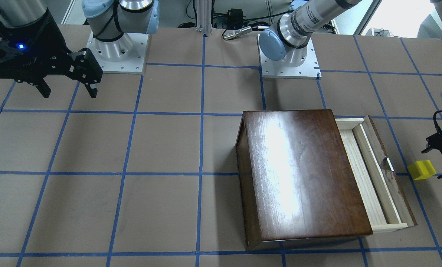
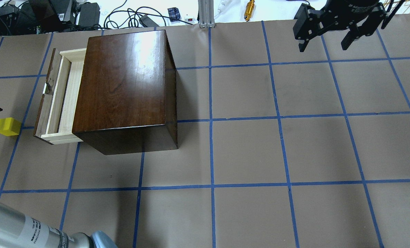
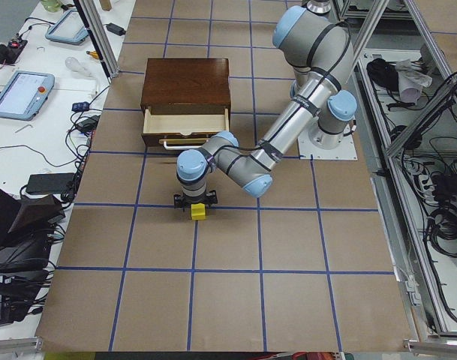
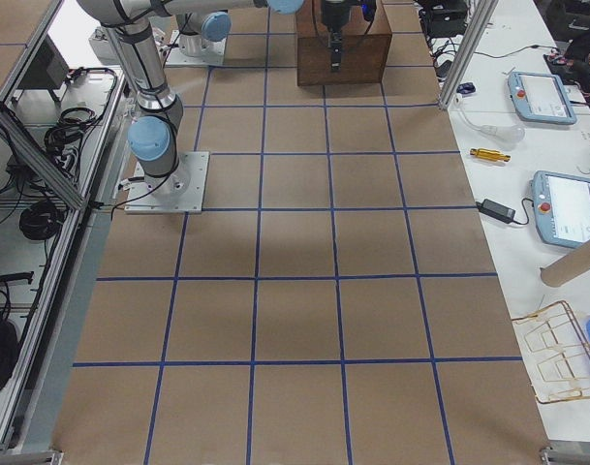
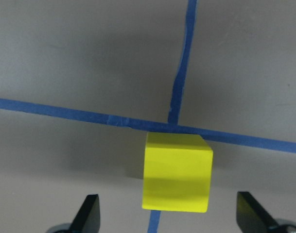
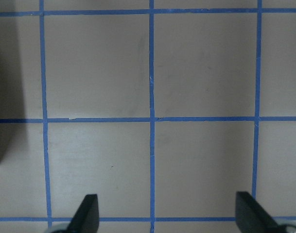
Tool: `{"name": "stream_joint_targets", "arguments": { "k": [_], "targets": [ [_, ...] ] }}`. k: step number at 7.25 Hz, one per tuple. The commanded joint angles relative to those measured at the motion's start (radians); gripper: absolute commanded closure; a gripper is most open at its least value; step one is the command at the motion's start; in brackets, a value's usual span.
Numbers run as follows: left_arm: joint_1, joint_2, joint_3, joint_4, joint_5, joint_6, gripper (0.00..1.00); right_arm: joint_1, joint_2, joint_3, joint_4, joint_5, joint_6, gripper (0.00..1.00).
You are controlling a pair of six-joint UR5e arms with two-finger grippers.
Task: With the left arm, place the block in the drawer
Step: 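Lower the left gripper and grasp the yellow cube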
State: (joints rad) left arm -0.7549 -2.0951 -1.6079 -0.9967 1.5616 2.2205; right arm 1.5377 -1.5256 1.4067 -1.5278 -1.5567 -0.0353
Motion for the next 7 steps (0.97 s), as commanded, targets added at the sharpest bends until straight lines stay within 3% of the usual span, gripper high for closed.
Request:
{"name": "stream_joint_targets", "arguments": {
  "k": [1,7],
  "targets": [
    [0.011,-0.005,-0.021,0.000,-0.005,0.001,0.02,-0.001,-0.001,0.000,0.000,0.000,0.000,0.00],
    [0.014,-0.042,-0.012,0.015,-0.049,0.002,0.05,0.001,0.001,0.000,0.000,0.000,0.000,0.00]
  ]
}}
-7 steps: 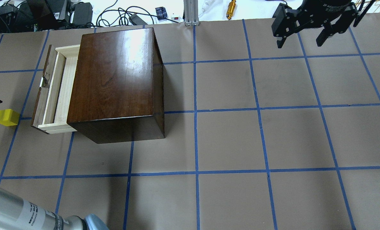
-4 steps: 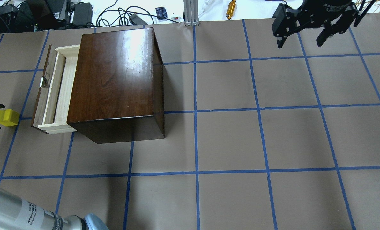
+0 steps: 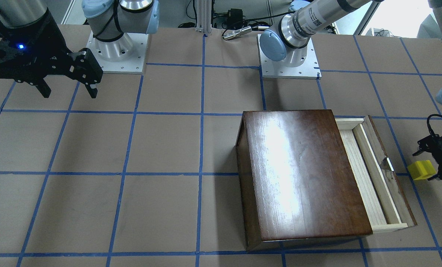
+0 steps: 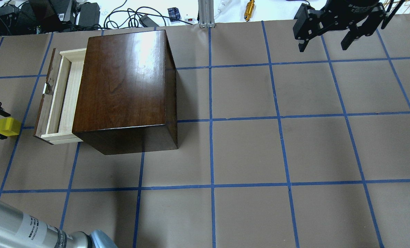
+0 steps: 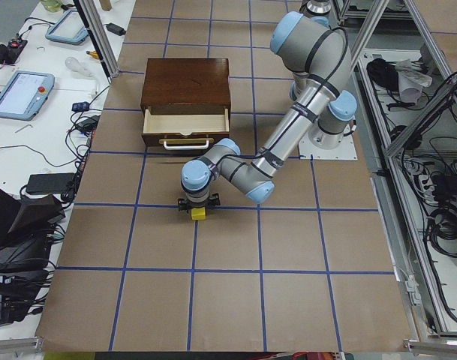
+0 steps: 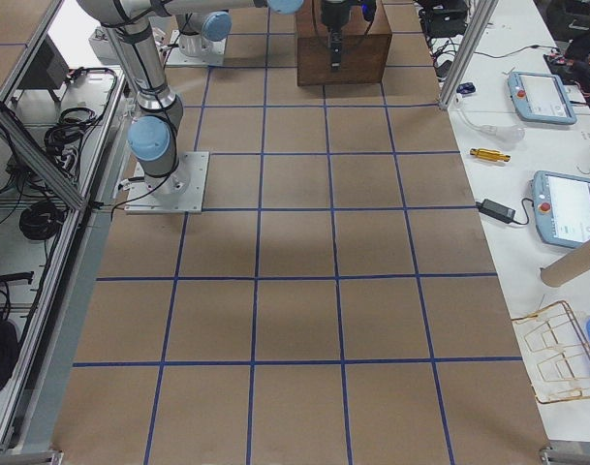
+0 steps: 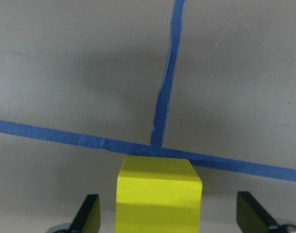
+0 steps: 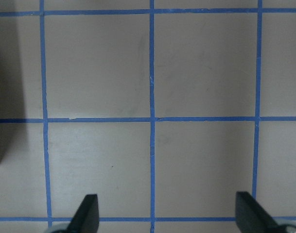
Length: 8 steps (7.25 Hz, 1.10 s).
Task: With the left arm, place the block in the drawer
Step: 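Lower the left gripper and grasp the yellow cube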
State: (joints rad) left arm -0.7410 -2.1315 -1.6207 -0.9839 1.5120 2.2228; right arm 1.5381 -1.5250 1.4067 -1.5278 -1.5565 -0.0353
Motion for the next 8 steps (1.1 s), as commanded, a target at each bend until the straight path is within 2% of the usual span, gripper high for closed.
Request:
{"name": "stream_joint_targets", "arguments": {
  "k": [1,2,7,8],
  "targets": [
    [0.000,-0.007,0.001,0.002,-0.001,0.011,0.08,0.000,0.000,0.000,0.000,0.001,0.000,0.00],
    [0.000,-0.014,0.002,0.004,0.000,0.011,0.14,0.000,-0.001,0.000,0.000,0.000,0.000,0.00],
    [0.000,-0.034,0.005,0.027,0.002,0.008,0.12,0.000,0.000,0.000,0.000,0.001,0.000,0.00],
    [0.000,-0.036,0.004,0.027,-0.001,0.009,0.22,0.000,-0.001,0.000,0.000,0.000,0.000,0.00]
  ]
}}
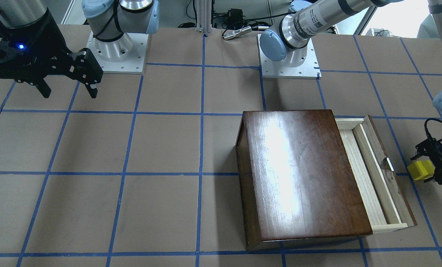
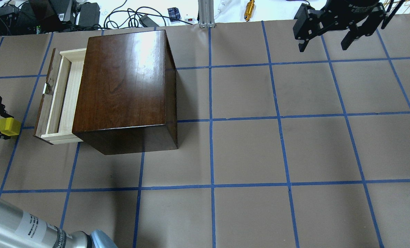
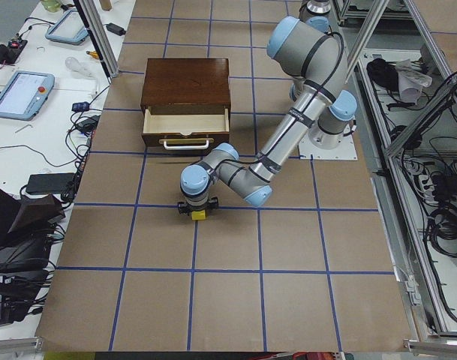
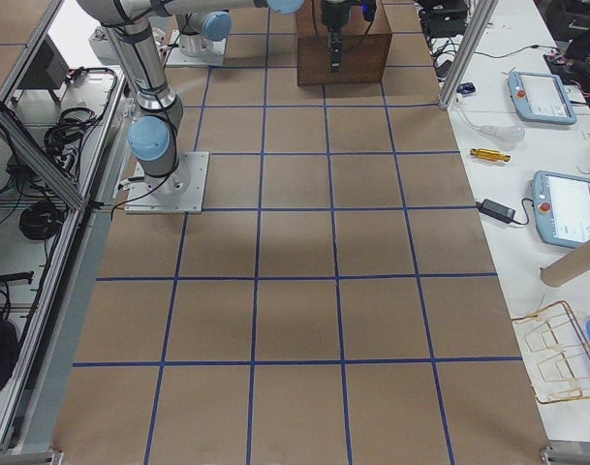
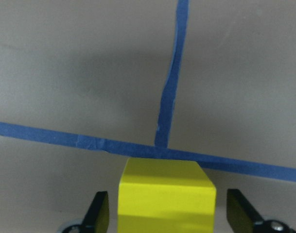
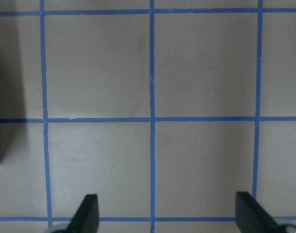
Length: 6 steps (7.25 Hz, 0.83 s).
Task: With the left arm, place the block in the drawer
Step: 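Lower the left gripper and grasp the yellow cube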
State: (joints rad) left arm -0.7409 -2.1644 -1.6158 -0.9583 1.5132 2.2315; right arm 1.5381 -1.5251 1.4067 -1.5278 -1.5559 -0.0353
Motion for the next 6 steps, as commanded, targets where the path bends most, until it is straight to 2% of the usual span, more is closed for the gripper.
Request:
{"name": "stream_joint_targets", "arguments": {
  "k": [1,2,3,4,5,6],
  "targets": [
    [0.000,-0.003,-0.001,0.001,0.001,-0.001,0.36,0.000,-0.001,0.000,0.000,-0.001,0.000,0.00],
    [0.000,-0.003,0.000,0.001,0.005,-0.004,0.57,-0.001,0.000,0.000,0.000,-0.001,0.000,0.00],
    [0.000,-0.002,0.000,0.001,0.007,-0.007,0.70,0.000,-0.001,0.000,0.000,-0.001,0.000,0.00],
    [0.000,-0.002,0.000,0.001,0.009,-0.009,0.88,-0.001,-0.001,0.000,0.000,0.000,0.000,0.00],
    [0.000,0.000,0.002,0.001,0.007,-0.009,1.00,-0.001,-0.001,0.000,0.000,-0.001,0.000,0.00],
    [0.000,0.003,0.004,0.001,0.009,-0.010,1.00,0.000,0.000,0.000,0.000,0.000,0.000,0.00]
  ]
}}
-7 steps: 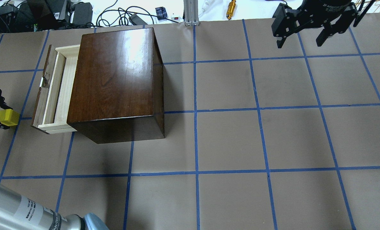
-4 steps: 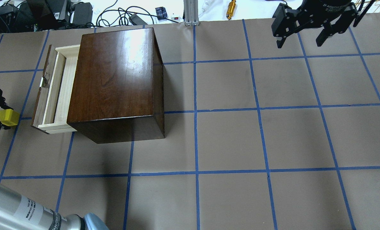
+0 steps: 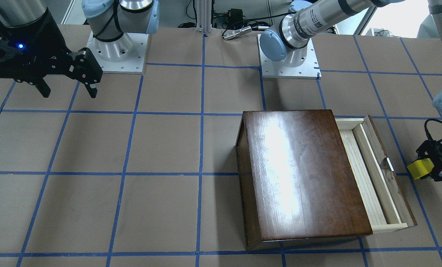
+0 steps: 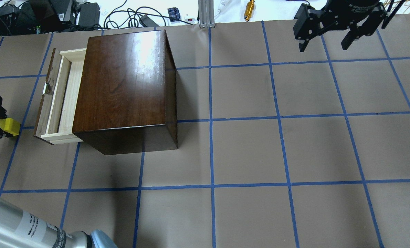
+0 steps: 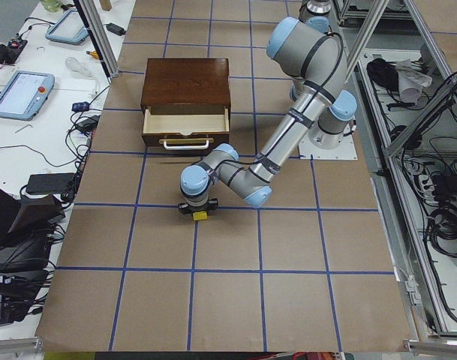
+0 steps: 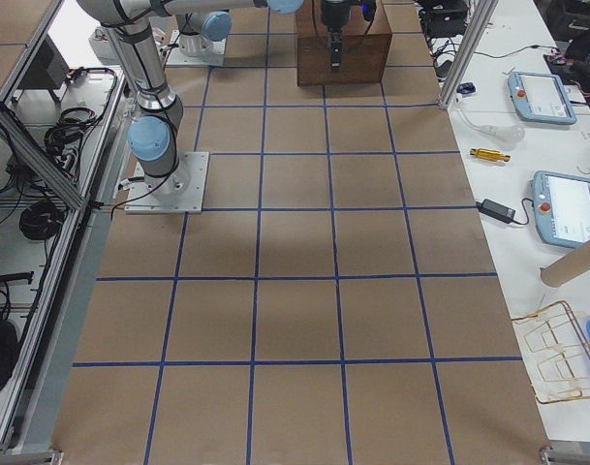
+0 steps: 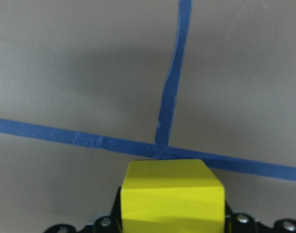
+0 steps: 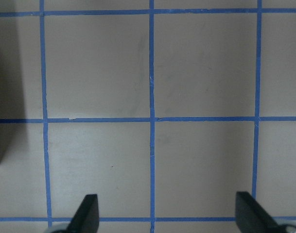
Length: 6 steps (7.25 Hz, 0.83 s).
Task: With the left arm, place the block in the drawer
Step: 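Lower the left gripper and grasp the yellow cube, then lift the yellow cube and carry it over the open drawer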
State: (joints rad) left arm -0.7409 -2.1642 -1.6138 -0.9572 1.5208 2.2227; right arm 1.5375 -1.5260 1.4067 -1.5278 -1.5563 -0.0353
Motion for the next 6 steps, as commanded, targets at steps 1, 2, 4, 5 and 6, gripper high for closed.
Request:
{"name": "stream_joint_targets", "arguments": {
  "k": [1,2,4,5,6],
  "targets": [
    [0.000,0.006,0.002,-0.002,0.002,-0.002,1.00,0.001,0.001,0.000,0.000,-0.001,0.000,0.00],
    [0.000,0.009,0.002,-0.002,0.004,-0.002,1.00,0.000,0.000,0.000,0.000,0.001,0.000,0.00],
    [-0.002,0.043,0.020,-0.003,0.006,-0.003,1.00,0.001,0.000,0.000,0.000,0.001,0.000,0.00],
    [-0.006,0.059,0.062,-0.030,-0.001,-0.005,1.00,0.001,0.001,0.000,0.000,-0.001,0.000,0.00],
    [-0.017,0.087,0.124,-0.142,-0.005,-0.005,1.00,0.001,0.001,0.000,0.000,0.001,0.000,0.00]
  ]
}}
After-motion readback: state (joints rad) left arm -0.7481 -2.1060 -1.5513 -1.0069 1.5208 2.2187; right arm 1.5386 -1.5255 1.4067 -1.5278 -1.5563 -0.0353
